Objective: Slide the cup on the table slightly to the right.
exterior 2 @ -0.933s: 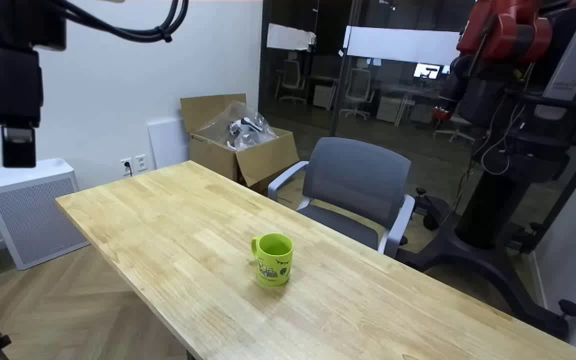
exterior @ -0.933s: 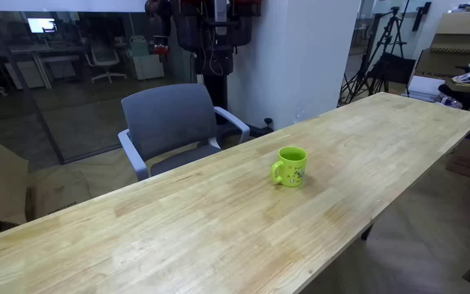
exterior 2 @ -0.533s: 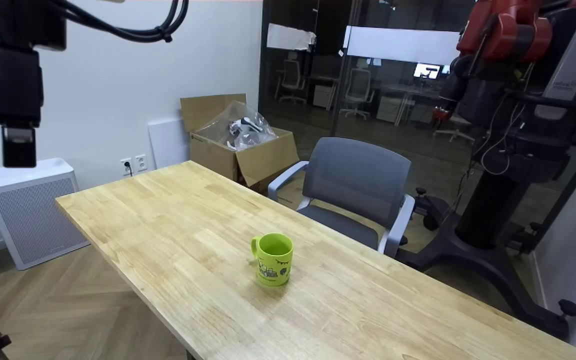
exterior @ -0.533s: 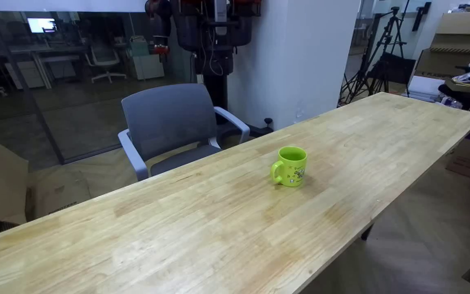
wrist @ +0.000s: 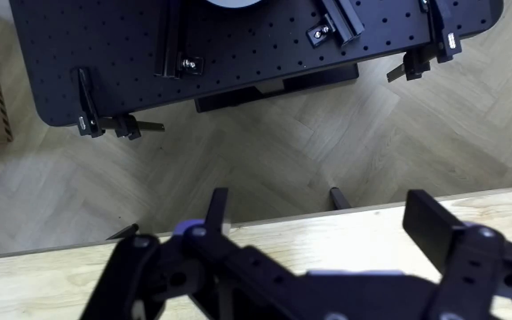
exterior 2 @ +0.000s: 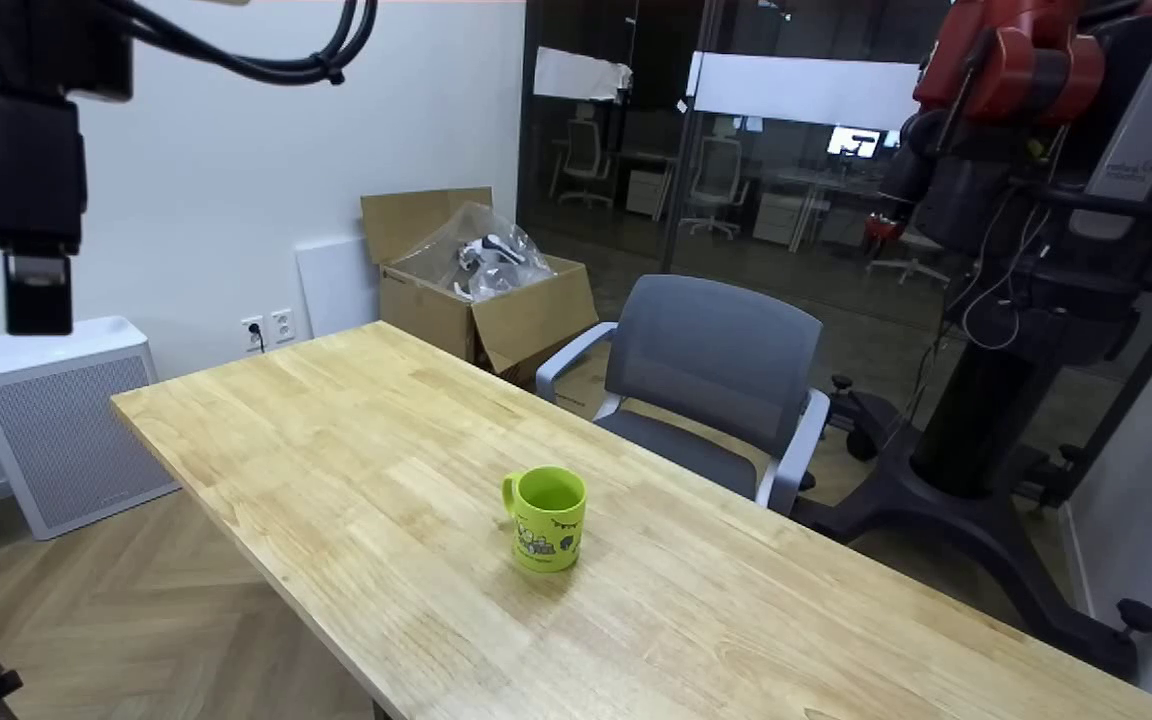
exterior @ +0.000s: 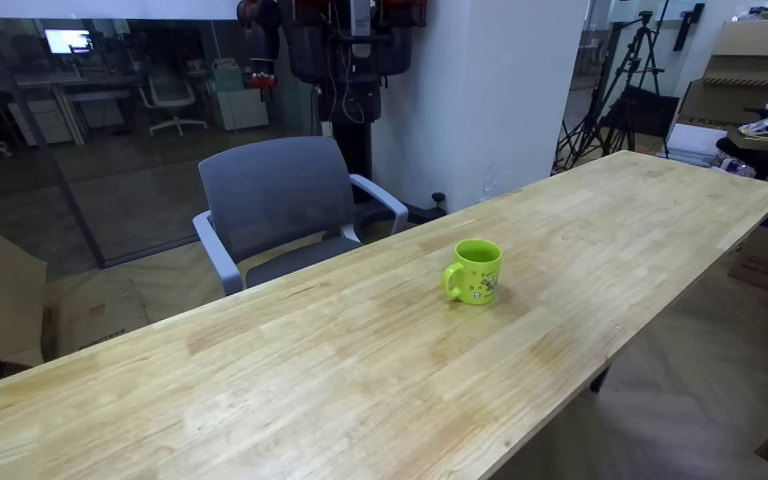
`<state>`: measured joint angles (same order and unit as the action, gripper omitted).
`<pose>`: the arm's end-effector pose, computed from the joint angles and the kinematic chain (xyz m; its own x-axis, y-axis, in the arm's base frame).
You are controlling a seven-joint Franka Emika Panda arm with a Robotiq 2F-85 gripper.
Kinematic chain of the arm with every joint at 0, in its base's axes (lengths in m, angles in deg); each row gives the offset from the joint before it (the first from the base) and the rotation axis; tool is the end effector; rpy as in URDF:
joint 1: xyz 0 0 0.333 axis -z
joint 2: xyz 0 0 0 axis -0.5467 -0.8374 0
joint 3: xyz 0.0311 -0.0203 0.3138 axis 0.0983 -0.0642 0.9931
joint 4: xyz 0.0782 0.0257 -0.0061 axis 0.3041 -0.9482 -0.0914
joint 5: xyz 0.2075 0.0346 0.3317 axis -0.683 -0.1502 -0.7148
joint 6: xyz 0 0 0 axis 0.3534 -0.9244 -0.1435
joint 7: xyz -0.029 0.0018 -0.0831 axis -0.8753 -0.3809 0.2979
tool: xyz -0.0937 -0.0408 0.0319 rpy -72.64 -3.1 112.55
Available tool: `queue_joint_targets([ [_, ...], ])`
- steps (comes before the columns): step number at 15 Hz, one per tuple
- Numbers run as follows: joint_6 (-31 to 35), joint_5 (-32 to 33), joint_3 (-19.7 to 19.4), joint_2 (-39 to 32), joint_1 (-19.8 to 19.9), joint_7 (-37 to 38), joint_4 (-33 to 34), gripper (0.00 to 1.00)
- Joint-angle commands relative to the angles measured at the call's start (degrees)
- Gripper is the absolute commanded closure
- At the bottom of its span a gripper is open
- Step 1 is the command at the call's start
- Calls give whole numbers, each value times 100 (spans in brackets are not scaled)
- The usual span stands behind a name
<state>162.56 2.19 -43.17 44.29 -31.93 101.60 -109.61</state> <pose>0.3194 0.0412 0.4405 0.9505 -0.2324 -0.2062 -0.2123 -0.9704 0.1150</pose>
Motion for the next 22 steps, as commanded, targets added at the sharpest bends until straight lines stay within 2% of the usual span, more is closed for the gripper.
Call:
queue_joint_targets([
  [1, 674, 23, -34, -127, 153, 375, 4, 0],
  [5, 2511, 185, -112, -772, 580, 684, 120, 0],
  [7, 3629, 228, -157, -1231, 769, 811, 143, 0],
  [9, 4348, 367, -190, -1796, 883, 688, 264, 0],
  [12, 4690, 607, -302, -2659, 883, 406, 534, 0],
  [15, 4516, 886, -428, -3368, 758, 168, 906, 0],
  [16, 4437, 1033, -471, -3487, 738, 234, 1002, 0],
  [17, 4633, 846, -546, -3106, 647, 219, 604, 0],
  [22, 4647, 907, -654, -3587, 617, 206, 963, 0],
])
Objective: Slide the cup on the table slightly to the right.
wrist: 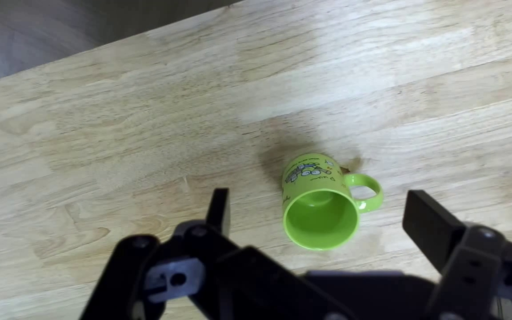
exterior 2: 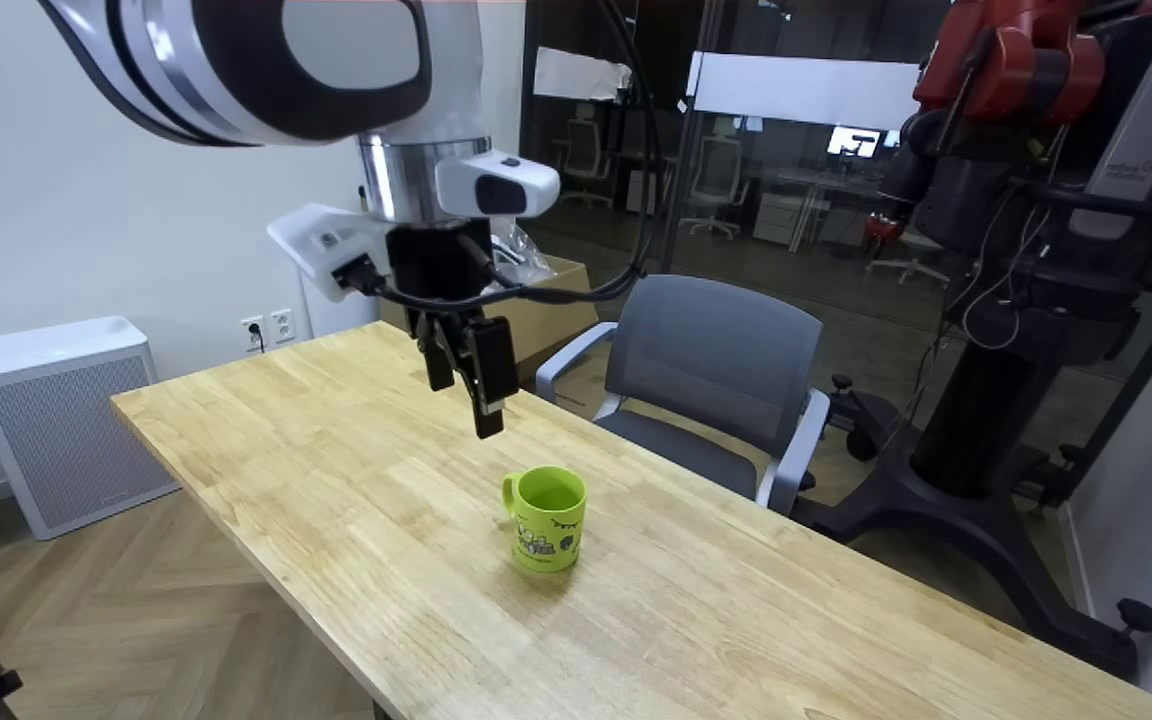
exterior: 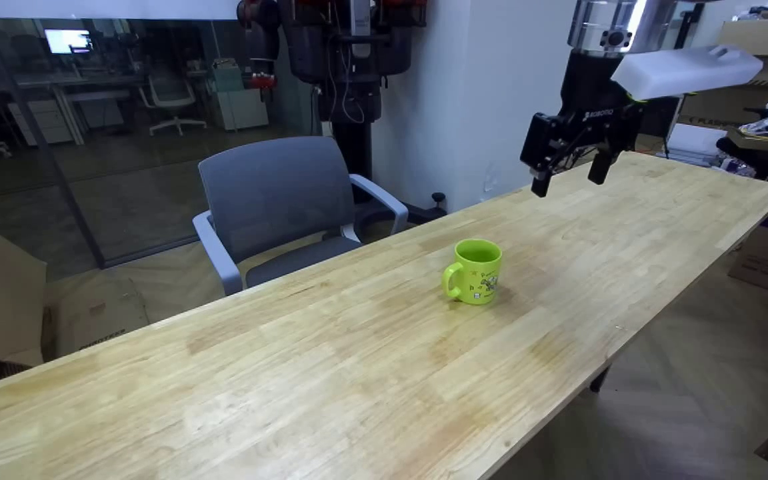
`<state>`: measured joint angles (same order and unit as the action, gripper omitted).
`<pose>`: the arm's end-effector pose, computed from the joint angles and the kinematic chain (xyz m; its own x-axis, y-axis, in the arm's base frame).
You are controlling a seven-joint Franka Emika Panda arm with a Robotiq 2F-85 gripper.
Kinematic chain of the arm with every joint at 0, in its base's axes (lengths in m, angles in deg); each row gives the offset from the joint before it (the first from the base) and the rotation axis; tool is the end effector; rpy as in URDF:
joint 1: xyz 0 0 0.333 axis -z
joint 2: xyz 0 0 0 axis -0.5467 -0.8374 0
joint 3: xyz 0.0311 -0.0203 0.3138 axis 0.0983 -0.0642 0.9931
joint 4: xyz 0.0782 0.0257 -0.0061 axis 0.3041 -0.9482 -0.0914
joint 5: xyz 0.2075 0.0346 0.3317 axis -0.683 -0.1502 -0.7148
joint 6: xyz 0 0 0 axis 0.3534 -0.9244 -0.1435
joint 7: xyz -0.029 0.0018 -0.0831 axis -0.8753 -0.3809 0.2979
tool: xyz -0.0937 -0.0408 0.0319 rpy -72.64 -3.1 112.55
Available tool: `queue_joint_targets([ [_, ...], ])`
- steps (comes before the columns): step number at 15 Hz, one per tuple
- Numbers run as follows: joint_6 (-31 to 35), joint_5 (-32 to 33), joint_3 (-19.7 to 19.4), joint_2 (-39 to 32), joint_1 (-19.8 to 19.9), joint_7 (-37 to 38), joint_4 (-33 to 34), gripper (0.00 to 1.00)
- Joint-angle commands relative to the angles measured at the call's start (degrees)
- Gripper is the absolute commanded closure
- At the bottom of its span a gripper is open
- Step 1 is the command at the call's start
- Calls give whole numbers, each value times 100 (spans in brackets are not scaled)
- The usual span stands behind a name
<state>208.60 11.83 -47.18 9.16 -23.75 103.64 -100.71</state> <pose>0.4844 -0.0449 0.3248 0.9402 -0.3130 0.1342 -0.3218 -0.9456 0.0487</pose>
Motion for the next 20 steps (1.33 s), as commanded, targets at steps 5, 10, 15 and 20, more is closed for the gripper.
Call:
queue_joint_targets([
  [5, 156, -356, -592, -787, -216, -1785, 813, 0],
  [10, -868, -1302, -673, -2008, -44, -3040, 2235, 0],
  [15, -2026, -946, -813, -3129, -71, -2792, 3524, 0],
  [20, -1760, -725, -864, -3420, -79, -2552, 3629, 0],
])
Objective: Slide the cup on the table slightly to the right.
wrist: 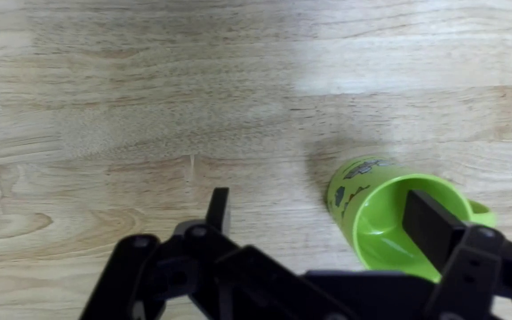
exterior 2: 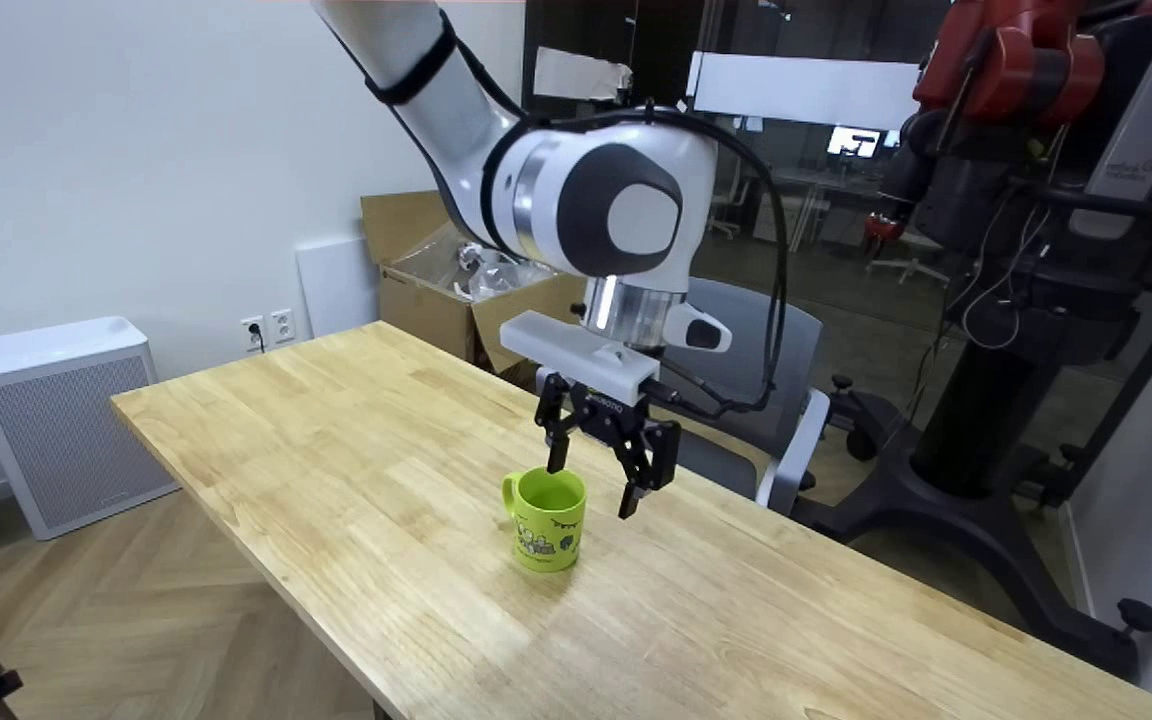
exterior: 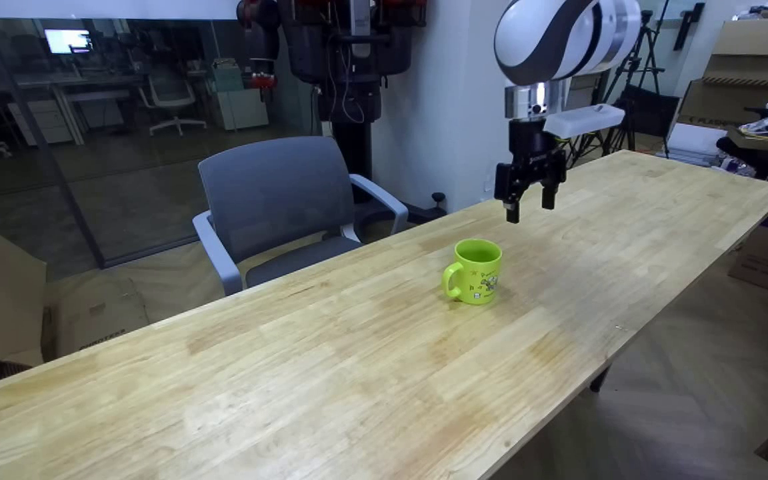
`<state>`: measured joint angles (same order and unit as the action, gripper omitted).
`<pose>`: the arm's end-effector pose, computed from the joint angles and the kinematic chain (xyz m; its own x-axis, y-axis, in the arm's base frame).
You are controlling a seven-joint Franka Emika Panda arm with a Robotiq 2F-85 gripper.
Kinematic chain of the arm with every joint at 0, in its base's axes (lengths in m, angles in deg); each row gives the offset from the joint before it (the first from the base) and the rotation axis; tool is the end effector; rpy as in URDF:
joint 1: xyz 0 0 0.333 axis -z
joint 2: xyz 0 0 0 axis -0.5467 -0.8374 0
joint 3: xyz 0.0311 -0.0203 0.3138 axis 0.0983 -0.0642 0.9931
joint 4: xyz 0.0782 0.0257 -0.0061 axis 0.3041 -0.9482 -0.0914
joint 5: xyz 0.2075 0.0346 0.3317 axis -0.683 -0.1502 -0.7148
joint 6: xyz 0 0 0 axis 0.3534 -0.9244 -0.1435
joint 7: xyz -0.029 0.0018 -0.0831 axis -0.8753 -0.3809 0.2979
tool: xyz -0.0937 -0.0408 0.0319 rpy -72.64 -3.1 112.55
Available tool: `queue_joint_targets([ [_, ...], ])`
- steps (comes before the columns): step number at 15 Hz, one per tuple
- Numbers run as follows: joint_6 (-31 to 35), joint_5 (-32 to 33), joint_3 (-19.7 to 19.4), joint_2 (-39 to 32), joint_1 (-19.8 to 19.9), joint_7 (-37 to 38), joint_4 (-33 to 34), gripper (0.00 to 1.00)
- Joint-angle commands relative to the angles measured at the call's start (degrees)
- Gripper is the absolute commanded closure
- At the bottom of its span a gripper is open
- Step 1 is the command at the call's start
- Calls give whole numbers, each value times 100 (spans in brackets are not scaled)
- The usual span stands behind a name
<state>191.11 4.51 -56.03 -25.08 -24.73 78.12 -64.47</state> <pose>0.6166 -0.1430 0.2199 0.9817 -0.1088 -0.1561 -0.1054 -0.9940 0.0299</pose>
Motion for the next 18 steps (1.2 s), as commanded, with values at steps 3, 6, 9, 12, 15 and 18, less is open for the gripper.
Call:
queue_joint_targets([
  [3, 8, 128, -52, -250, -60, 230, 244, 0],
  [6, 143, 269, -108, -266, -190, 377, 211, 0],
  [9, 282, 374, -78, -343, -256, 357, 189, 0],
  [12, 423, 480, -87, -504, -322, 338, 217, 0],
  [15, 643, 530, -73, -706, -337, 293, 288, 0],
  [18, 759, 554, -61, -920, -355, 259, 400, 0],
])
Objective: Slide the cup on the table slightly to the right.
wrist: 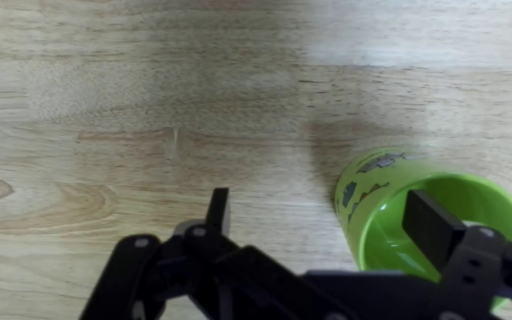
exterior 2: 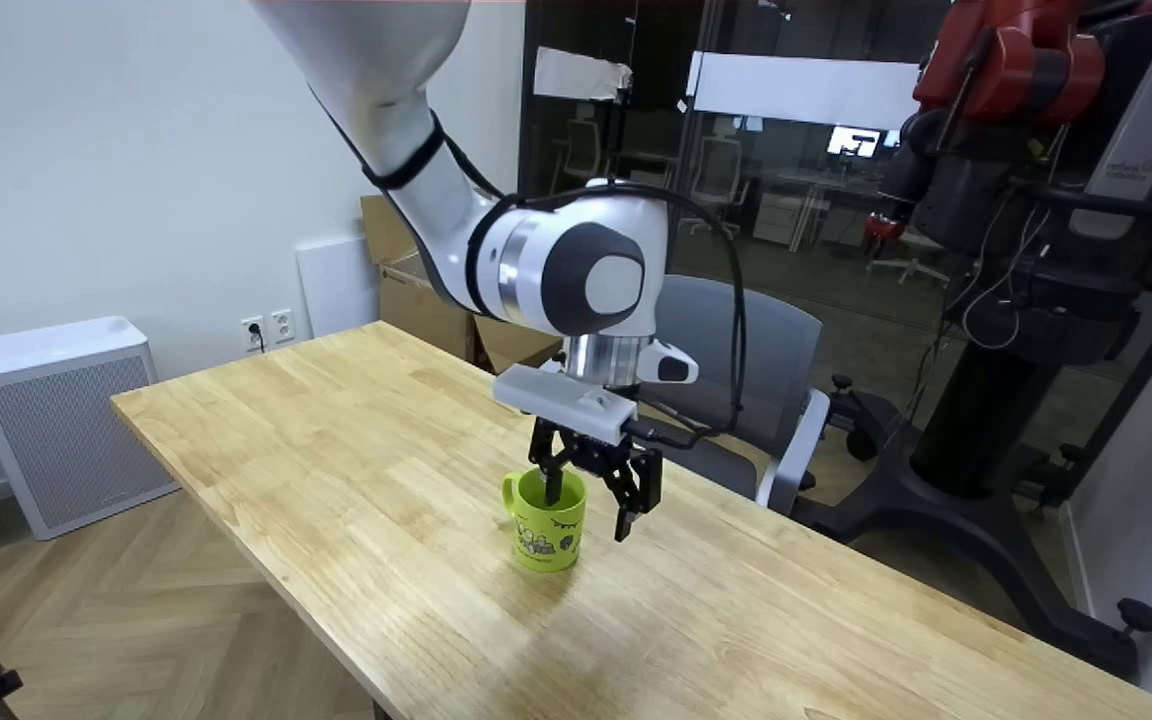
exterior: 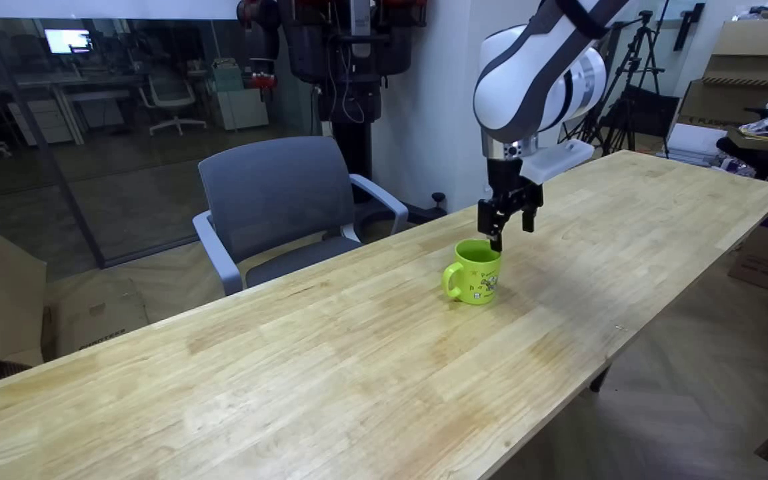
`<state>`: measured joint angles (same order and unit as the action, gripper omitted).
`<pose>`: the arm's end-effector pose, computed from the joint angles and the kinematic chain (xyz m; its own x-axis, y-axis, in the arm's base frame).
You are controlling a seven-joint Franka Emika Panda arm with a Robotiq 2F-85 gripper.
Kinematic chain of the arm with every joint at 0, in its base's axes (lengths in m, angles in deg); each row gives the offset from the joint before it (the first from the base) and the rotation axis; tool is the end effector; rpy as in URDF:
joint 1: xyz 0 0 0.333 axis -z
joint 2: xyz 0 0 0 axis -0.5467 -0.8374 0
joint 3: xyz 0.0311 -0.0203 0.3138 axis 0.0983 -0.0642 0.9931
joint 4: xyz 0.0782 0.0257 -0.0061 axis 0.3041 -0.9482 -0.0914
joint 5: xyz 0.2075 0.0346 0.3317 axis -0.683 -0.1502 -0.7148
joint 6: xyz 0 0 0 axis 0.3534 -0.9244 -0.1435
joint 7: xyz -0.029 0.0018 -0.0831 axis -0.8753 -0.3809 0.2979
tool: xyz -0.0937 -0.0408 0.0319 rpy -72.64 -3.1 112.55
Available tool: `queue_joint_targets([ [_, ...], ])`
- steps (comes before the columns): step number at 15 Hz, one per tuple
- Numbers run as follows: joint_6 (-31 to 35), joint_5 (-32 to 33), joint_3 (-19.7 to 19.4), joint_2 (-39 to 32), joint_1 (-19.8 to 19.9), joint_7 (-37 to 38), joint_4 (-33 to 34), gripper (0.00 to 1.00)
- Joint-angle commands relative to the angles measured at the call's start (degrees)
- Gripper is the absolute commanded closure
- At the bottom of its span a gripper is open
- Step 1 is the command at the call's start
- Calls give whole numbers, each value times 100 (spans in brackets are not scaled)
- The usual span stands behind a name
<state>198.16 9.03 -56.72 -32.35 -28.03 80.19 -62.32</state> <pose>0.6321 -0.1172 0.1632 0.9907 -0.0374 -0.1309 -0.0240 -0.9944 0.1029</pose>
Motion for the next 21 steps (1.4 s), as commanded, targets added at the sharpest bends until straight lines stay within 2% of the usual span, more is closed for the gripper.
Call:
queue_joint_targets([
  [1, 46, 95, 13, -249, -28, 43, 218, 0],
  [2, 59, 98, 10, -285, -38, 50, 240, 2],
  [3, 67, 108, 15, -308, -46, 30, 256, 26],
  [5, 74, 105, 23, -343, -52, 12, 283, 30],
  [12, 19, 102, 58, -433, -68, -22, 396, 80],
  [15, 5, 102, 69, -452, -68, -54, 413, 98],
  [17, -43, 116, 77, -460, -75, -96, 429, 100],
  [20, -241, 189, 94, -430, -99, -261, 464, 97],
  [21, -44, 65, 150, -352, -39, -218, 303, 89],
])
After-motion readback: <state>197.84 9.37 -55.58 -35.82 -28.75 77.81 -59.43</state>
